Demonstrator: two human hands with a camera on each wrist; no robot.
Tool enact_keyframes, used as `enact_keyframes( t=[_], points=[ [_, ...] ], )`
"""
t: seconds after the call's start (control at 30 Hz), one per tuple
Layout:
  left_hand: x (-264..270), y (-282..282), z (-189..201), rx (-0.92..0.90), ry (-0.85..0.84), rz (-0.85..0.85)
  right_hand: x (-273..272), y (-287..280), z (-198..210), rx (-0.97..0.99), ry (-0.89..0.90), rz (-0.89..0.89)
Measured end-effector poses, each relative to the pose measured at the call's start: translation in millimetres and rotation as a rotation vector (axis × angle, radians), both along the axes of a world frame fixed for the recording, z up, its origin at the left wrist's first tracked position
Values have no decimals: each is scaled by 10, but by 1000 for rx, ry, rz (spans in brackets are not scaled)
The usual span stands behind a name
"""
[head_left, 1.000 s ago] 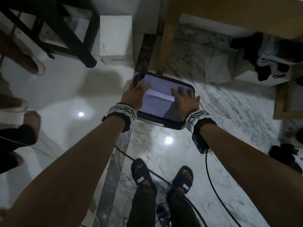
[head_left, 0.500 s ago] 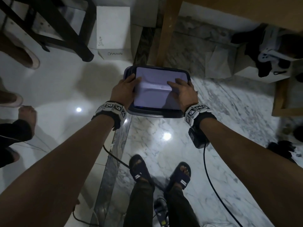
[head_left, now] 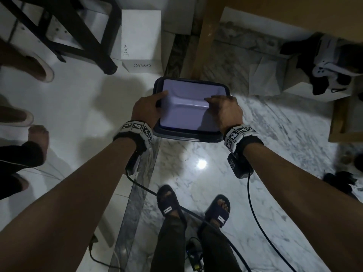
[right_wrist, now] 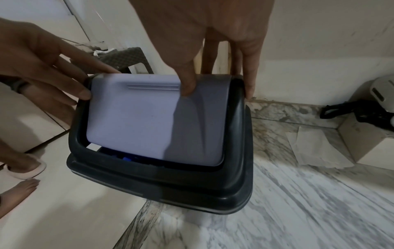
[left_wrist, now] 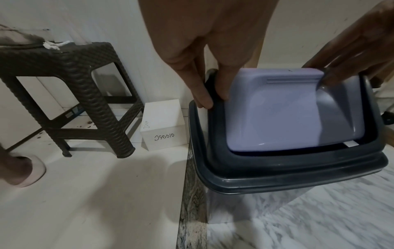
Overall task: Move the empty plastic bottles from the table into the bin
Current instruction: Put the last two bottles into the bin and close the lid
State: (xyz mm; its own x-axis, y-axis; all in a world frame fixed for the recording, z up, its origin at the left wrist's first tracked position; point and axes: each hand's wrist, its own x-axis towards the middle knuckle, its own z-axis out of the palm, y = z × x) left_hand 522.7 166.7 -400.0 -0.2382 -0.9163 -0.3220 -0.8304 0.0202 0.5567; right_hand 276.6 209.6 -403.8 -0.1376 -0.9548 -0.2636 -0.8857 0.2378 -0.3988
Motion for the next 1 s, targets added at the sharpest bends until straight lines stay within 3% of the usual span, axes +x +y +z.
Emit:
enact_keyframes(
  t=[0.43, 1.0],
  points=[
    [104, 23, -138, 38, 10, 22, 137, 39, 0, 74, 93, 61],
    [31, -124, -104, 17, -185, -126, 134, 43, 19, 142, 79, 22]
  ],
)
